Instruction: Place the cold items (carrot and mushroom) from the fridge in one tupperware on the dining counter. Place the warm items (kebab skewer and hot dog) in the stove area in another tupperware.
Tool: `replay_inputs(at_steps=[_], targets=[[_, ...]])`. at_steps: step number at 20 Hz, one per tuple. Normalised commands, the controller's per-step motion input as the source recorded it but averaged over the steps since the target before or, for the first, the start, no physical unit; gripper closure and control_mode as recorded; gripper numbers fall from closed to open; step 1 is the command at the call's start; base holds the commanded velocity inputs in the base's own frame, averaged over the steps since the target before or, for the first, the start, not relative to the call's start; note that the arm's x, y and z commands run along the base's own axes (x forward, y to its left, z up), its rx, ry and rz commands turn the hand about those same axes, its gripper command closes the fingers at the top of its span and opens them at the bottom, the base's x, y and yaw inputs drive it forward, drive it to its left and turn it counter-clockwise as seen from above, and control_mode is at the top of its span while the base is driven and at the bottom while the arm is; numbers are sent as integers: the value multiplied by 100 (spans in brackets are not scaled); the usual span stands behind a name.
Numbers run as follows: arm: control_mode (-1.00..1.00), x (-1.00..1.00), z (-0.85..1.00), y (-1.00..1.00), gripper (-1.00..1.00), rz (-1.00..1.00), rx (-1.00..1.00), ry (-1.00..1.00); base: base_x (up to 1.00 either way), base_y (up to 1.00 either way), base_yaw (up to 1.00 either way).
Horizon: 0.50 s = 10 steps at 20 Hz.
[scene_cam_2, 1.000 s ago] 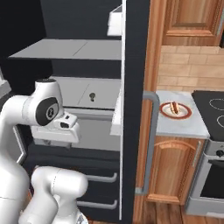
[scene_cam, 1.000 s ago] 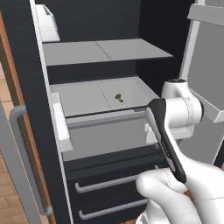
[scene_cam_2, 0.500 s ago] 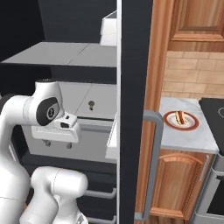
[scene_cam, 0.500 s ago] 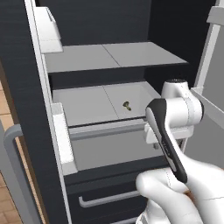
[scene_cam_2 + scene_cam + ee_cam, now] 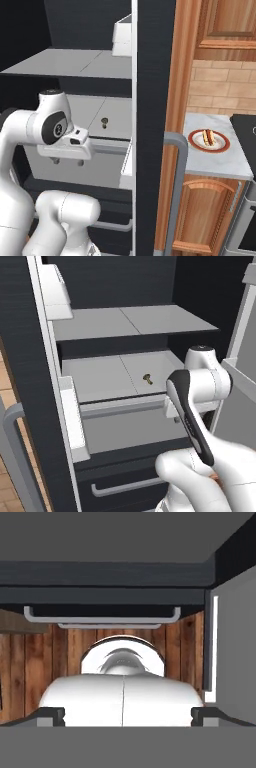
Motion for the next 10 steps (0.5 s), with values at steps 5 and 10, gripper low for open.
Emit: replay_inputs(at_steps=[5, 10], targets=[[-100, 59, 14, 5, -100, 14, -1, -26, 0, 0, 0], [-100, 98, 69, 0, -100, 3, 3, -32, 0, 0, 0]])
